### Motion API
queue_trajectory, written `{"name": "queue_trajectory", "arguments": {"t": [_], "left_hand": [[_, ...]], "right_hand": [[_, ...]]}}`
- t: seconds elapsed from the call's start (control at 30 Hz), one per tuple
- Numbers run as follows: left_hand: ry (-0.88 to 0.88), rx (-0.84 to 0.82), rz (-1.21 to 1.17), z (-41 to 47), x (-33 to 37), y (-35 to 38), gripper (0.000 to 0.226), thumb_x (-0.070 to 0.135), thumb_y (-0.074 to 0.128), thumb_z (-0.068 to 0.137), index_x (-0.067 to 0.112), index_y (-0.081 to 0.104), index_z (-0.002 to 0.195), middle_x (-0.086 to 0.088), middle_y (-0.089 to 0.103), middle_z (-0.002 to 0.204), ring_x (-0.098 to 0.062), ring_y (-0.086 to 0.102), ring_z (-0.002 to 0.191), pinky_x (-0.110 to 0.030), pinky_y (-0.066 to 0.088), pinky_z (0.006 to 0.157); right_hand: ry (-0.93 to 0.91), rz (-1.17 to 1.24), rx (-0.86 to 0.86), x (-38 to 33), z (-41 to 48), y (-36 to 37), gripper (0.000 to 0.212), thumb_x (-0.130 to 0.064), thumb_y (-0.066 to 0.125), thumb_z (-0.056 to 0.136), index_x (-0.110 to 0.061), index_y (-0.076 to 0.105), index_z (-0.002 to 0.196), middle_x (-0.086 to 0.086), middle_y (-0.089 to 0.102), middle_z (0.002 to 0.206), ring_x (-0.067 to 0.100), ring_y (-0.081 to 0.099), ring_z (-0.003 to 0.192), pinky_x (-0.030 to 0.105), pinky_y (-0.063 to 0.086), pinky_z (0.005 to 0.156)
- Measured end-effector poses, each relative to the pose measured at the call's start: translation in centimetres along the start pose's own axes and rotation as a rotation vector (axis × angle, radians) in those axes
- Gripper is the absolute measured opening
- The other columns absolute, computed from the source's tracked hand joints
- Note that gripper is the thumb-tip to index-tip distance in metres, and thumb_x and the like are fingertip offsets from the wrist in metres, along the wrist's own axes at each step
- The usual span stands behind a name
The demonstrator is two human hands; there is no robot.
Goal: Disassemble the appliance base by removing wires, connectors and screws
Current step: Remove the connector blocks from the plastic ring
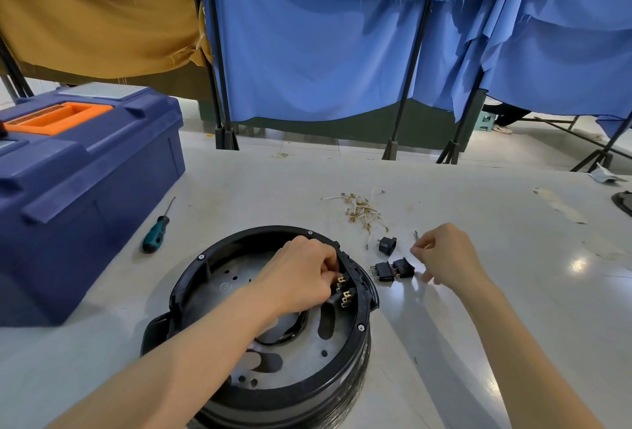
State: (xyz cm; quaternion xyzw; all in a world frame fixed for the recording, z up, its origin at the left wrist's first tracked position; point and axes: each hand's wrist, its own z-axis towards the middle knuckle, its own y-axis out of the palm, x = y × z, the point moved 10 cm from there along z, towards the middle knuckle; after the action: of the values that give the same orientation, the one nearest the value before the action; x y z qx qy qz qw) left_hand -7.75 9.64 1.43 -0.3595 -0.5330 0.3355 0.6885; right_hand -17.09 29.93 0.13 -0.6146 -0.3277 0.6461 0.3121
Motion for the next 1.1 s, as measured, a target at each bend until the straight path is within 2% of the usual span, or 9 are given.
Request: {"name": "queue_trajectory", "arguments": {"t": [0.07, 0.1, 0.2, 0.3, 0.5, 0.7, 0.77, 0.9, 1.1], "left_hand": [[-0.013, -0.023, -0.023, 0.0, -0.3, -0.2, 0.008, 0.016, 0.066, 0.078, 0.023, 0.069, 0.076, 0.014, 0.056, 0.056, -0.009, 0.058, 0.064, -0.026, 0.051, 0.068], [-0.017, -0.035, -0.032, 0.0, -0.5, -0.4, 0.009, 0.016, 0.068, 0.076, 0.025, 0.069, 0.075, 0.014, 0.057, 0.056, -0.003, 0.056, 0.061, -0.025, 0.05, 0.066], [-0.025, -0.113, -0.105, -0.3, -0.8, -0.4, 0.015, 0.012, 0.078, 0.068, 0.02, 0.07, 0.077, 0.011, 0.062, 0.06, 0.003, 0.051, 0.049, -0.022, 0.048, 0.059], [-0.042, -0.189, -0.261, -0.8, -1.0, -0.3, 0.024, 0.008, 0.087, 0.063, 0.013, 0.072, 0.082, 0.001, 0.069, 0.064, -0.005, 0.057, 0.044, -0.02, 0.05, 0.052], [-0.031, -0.166, -0.406, -0.9, -0.8, -0.6, 0.007, 0.015, 0.082, 0.075, 0.012, 0.076, 0.077, -0.004, 0.072, 0.064, -0.015, 0.065, 0.048, -0.022, 0.053, 0.053], [-0.006, -0.139, -0.437, -1.3, 0.0, -1.0, 0.003, 0.011, 0.079, 0.077, 0.011, 0.075, 0.078, -0.008, 0.072, 0.065, -0.016, 0.069, 0.054, -0.023, 0.056, 0.057], [0.015, -0.13, -0.383, -1.5, 0.5, -1.0, 0.002, 0.014, 0.077, 0.078, 0.013, 0.076, 0.077, -0.005, 0.072, 0.065, -0.014, 0.069, 0.056, -0.025, 0.058, 0.061], [0.09, -0.062, -0.105, -1.9, 1.9, -1.5, 0.016, 0.03, 0.07, 0.083, 0.016, 0.075, 0.079, 0.004, 0.071, 0.069, -0.007, 0.064, 0.064, -0.032, 0.052, 0.067], [0.106, -0.076, 0.157, -2.3, 2.6, -0.6, 0.032, 0.036, 0.054, 0.093, 0.011, 0.068, 0.079, -0.005, 0.064, 0.073, -0.023, 0.058, 0.07, -0.043, 0.047, 0.069]], "right_hand": [[-0.074, 0.048, 0.021, -1.5, -0.6, -1.1, 0.013, -0.005, 0.062, 0.088, -0.005, 0.071, 0.079, 0.004, 0.064, 0.057, 0.016, 0.059, 0.039, 0.023, 0.042, 0.048], [-0.126, 0.133, -0.027, -2.6, -1.0, -1.0, 0.011, -0.005, 0.065, 0.088, -0.006, 0.071, 0.079, 0.005, 0.066, 0.059, 0.016, 0.06, 0.04, 0.022, 0.041, 0.046], [-0.29, 0.352, -0.33, -6.7, -3.5, 1.0, 0.004, -0.006, 0.073, 0.083, -0.009, 0.075, 0.08, -0.002, 0.068, 0.057, 0.011, 0.059, 0.045, 0.018, 0.043, 0.046], [-0.402, 0.334, -0.545, -9.0, -5.6, 2.8, 0.008, -0.01, 0.076, 0.081, -0.011, 0.076, 0.089, -0.009, 0.069, 0.063, 0.005, 0.06, 0.056, 0.013, 0.043, 0.051], [-0.449, 0.347, -0.619, -9.7, -6.3, 3.5, 0.012, -0.002, 0.076, 0.08, -0.006, 0.075, 0.091, -0.006, 0.073, 0.074, 0.004, 0.064, 0.069, 0.013, 0.047, 0.063], [-0.457, 0.327, -0.688, -9.5, -6.5, 3.7, 0.023, 0.002, 0.078, 0.075, -0.005, 0.074, 0.096, 0.003, 0.075, 0.083, 0.011, 0.067, 0.08, 0.016, 0.049, 0.071], [-0.459, 0.325, -0.688, -9.5, -6.5, 3.8, 0.022, 0.003, 0.078, 0.075, -0.004, 0.074, 0.095, 0.003, 0.075, 0.083, 0.01, 0.067, 0.078, 0.016, 0.049, 0.071], [-0.44, 0.319, -0.691, -9.5, -6.4, 4.2, 0.019, 0.007, 0.075, 0.075, -0.004, 0.074, 0.091, -0.004, 0.073, 0.076, 0.007, 0.066, 0.074, 0.013, 0.048, 0.067], [-0.413, 0.32, -0.681, -9.3, -6.4, 4.3, 0.017, 0.007, 0.074, 0.075, -0.005, 0.074, 0.088, -0.007, 0.073, 0.072, 0.005, 0.065, 0.072, 0.011, 0.048, 0.067]]}}
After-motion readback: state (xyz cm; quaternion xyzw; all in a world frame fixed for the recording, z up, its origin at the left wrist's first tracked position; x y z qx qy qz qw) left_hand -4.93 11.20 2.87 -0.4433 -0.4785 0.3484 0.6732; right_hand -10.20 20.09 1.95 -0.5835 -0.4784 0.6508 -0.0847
